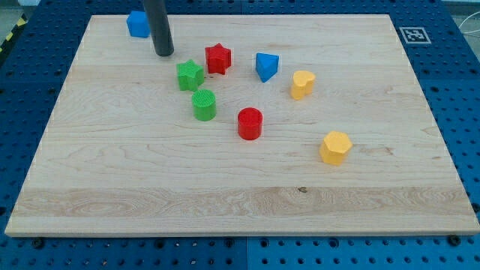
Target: Move your arm towards center left
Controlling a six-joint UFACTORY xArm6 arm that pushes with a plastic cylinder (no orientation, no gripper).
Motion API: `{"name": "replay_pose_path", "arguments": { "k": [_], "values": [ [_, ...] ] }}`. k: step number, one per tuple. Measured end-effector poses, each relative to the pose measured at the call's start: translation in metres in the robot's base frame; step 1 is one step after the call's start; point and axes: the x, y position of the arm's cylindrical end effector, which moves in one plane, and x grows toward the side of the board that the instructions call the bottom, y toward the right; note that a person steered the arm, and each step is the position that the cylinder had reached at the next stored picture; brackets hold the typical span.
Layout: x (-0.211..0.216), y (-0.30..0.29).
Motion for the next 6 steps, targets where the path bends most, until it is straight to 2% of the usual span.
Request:
{"name": "replay_pose_path", "arguments": {
  "k": [2,4,6],
  "values": [
    [0.016,-0.007],
    [0.078,-0.034],
    [0.139,-0.011]
  ]
}}
